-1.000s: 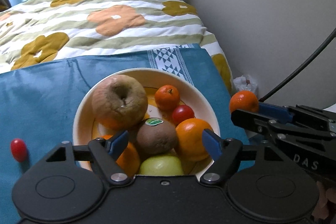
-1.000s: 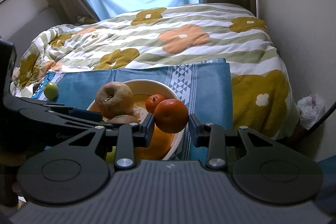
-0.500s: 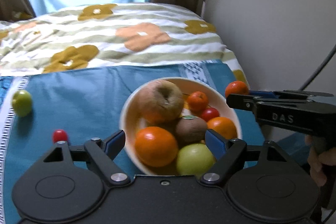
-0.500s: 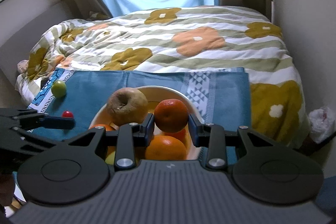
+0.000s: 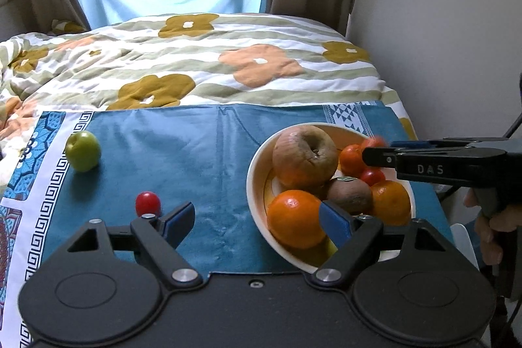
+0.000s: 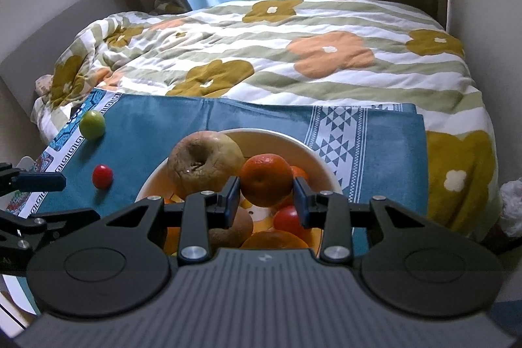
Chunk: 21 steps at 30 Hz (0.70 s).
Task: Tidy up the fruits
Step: 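Lower the tangerine into the bowl and open the right tool, then move the left tool toward the green apple while the right tool approaches the red cherry tomato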
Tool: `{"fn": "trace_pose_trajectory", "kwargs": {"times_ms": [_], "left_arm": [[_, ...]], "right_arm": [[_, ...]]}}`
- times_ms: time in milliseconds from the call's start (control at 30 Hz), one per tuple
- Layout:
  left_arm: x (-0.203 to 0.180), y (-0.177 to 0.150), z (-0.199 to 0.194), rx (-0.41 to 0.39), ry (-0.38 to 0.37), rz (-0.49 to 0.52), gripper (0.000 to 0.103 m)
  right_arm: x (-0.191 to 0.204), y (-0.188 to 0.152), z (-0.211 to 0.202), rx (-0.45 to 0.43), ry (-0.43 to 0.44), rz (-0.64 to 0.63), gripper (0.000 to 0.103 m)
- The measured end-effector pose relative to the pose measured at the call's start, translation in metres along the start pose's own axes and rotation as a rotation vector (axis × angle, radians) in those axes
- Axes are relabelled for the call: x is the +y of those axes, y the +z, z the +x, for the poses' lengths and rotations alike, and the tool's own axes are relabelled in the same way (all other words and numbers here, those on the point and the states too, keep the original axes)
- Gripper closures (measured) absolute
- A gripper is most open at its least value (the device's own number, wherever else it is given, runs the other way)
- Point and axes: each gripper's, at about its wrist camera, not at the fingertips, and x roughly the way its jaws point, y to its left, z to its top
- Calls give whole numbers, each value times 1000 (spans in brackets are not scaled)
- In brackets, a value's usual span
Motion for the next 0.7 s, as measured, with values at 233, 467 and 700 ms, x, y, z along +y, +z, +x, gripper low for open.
{"fn": "trace_pose_trajectory", "kwargs": {"times_ms": [233, 467, 700], "left_arm": [[1, -5, -7, -25, 20, -6, 16], [5, -5, -29, -71, 49, -14, 14], [22, -6, -68, -134, 110, -24, 9]], "right_arm": [[2, -7, -17, -51, -42, -7, 0], [7, -7, -33, -52, -46, -3, 0], [29, 2, -63, -61, -30, -21, 0]]}}
